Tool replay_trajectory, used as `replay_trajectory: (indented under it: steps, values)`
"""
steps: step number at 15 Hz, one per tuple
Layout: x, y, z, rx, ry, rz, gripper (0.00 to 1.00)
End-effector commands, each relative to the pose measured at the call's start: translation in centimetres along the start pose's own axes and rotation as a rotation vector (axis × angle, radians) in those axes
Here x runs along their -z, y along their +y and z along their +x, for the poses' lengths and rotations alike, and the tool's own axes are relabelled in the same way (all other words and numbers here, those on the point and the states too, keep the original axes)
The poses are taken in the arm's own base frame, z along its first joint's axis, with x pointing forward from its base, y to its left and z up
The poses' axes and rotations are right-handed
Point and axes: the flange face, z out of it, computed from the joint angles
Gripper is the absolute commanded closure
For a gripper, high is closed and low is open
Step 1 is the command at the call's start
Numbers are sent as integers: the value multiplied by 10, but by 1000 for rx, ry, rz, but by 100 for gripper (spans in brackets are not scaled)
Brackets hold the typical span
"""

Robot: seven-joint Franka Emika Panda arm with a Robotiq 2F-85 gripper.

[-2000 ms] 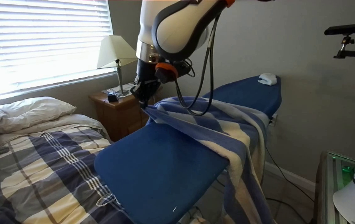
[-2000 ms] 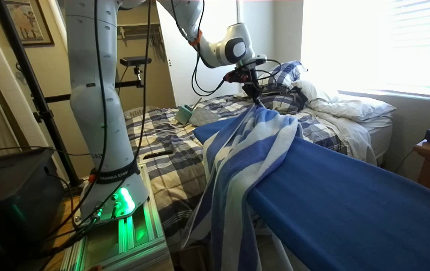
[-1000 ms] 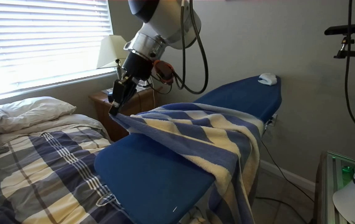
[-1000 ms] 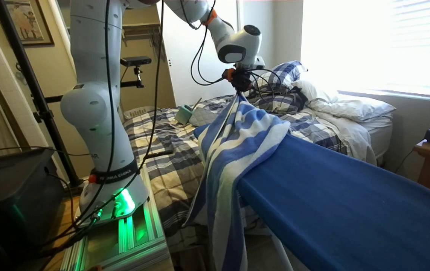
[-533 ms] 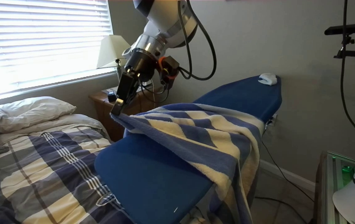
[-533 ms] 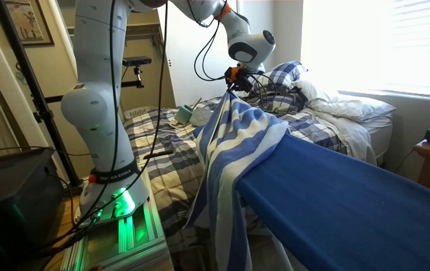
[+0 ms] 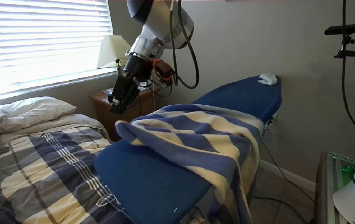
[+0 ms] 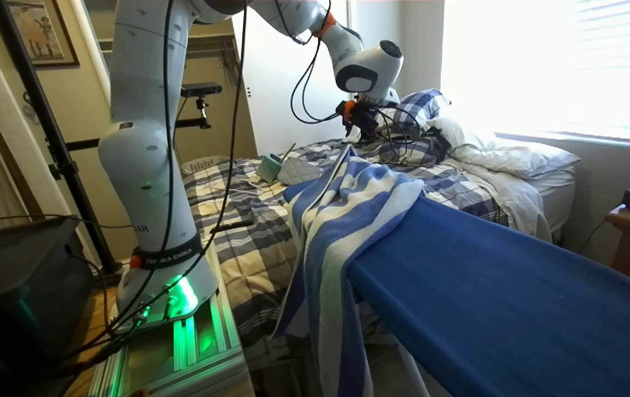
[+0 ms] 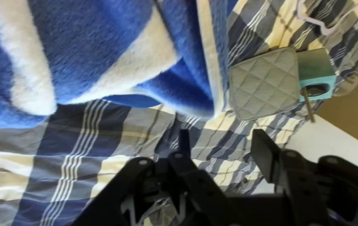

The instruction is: Unfold the towel

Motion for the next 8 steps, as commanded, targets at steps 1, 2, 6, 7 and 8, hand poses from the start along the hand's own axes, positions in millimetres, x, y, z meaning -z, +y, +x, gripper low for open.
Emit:
replay_trajectory:
  steps: [1, 2, 6, 7, 8]
  values:
    - [12, 0, -6, -78, -4, -174, 14]
    - [17, 2, -15, -95, -14, -221, 8]
    - [51, 22, -61, -137, -25, -412, 0]
    - [62, 27, -76, -148, -28, -460, 0]
    - [75, 29, -92, -172, -27, -506, 0]
